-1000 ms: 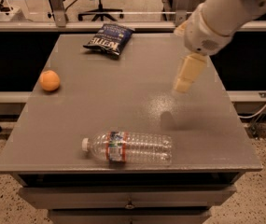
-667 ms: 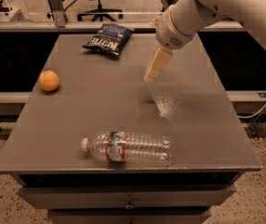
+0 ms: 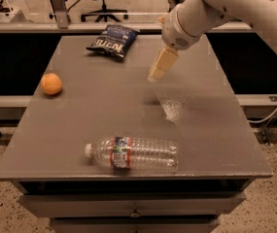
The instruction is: Move blue chip bag near water bottle
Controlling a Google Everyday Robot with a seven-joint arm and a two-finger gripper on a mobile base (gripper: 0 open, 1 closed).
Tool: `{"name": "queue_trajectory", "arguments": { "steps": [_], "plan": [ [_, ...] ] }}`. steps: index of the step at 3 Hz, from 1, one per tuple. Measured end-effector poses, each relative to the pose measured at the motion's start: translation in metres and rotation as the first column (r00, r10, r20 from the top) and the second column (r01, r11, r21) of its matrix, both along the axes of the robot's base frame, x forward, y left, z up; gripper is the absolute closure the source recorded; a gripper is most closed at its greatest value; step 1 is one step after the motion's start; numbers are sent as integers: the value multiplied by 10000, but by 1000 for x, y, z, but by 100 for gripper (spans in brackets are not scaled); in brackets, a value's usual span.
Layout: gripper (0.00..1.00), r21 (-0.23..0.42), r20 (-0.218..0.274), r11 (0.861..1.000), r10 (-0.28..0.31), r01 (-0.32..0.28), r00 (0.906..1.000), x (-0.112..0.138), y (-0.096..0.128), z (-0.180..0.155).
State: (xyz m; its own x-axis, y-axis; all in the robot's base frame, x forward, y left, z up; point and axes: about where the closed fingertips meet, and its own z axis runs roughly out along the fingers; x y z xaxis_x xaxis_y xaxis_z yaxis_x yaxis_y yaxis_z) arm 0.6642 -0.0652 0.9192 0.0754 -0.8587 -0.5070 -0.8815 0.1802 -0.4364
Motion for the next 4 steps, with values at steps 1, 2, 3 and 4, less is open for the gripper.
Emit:
{"name": "queue_trajectory", "arguments": {
  "steps": [1,2,3,4],
  "plan": [
    [0,943,748,9937,-673,602,9949,43,5,10],
    [0,1861,1099,9721,-1651,1428,9801,90,4,13],
    [0,2726,706,9381,-2408,2135,9680,123,7,2],
    [0,3536,31,9005,-2718,2532,9624,146,19,-12]
  ]
}}
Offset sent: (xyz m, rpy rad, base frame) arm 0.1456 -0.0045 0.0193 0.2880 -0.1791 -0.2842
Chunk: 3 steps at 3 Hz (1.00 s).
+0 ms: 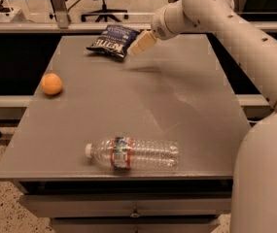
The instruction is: Move blue chip bag near water bottle
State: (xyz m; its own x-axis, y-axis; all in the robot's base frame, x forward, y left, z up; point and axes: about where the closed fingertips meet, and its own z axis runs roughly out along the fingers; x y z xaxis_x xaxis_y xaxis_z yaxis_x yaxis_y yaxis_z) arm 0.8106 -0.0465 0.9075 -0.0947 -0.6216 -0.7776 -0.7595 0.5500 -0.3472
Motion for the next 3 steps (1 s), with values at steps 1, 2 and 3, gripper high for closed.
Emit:
{"name": "queue_trajectory", "arguments": {
  "steps": [1,2,3],
  "plan": [
    [0,768,-466,9970,48,-12,9989,15,19,-15],
    [0,1483,-826,9889,168,-44,9964,31,36,-31],
    [0,2096,-1053,9777,391,-163,9937,42,52,-41]
  ]
}}
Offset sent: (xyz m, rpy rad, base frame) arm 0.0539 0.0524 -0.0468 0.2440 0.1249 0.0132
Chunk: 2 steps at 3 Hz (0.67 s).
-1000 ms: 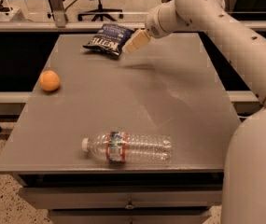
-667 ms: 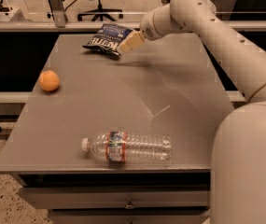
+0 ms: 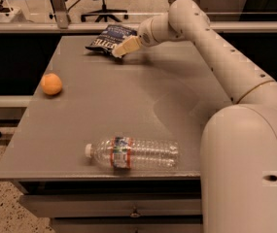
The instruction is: Move blue chip bag near water bottle
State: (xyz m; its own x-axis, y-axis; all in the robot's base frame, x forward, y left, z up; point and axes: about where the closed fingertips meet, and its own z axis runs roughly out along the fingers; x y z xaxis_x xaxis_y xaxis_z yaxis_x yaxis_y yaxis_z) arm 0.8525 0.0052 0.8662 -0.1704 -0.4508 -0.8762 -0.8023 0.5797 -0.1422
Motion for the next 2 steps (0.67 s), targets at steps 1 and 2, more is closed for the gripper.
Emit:
{"name": "queue_trajectory", "arguments": {
  "steps": [1,2],
  "plan": [
    [16,285,-244,9993,258,-251,9994,2,12,-9],
    [39,334,-371,9986,417,-405,9984,0,18,-11]
  ]
}}
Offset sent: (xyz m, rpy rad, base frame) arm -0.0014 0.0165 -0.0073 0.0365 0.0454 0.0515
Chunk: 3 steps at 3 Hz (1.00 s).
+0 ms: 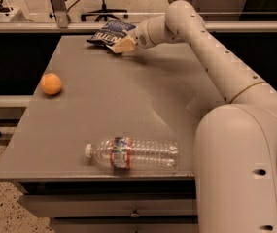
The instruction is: Move blue chip bag near water bottle
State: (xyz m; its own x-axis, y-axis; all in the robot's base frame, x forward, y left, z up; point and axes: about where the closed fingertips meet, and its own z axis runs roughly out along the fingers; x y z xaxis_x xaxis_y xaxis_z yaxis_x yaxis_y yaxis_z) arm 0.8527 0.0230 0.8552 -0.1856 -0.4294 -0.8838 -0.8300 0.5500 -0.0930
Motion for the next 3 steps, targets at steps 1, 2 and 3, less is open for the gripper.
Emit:
{"name": "queue_trajectory", "arguments": {
  "steps": [1,2,3],
  "plan": [
    [62,-89,-28,10000,18,-18,10000,-3,1,0],
    [86,-353,105,9993,-103,107,9999,-8,0,4],
    [100,-772,559,9962,-366,409,9978,-18,-9,17]
  ]
}}
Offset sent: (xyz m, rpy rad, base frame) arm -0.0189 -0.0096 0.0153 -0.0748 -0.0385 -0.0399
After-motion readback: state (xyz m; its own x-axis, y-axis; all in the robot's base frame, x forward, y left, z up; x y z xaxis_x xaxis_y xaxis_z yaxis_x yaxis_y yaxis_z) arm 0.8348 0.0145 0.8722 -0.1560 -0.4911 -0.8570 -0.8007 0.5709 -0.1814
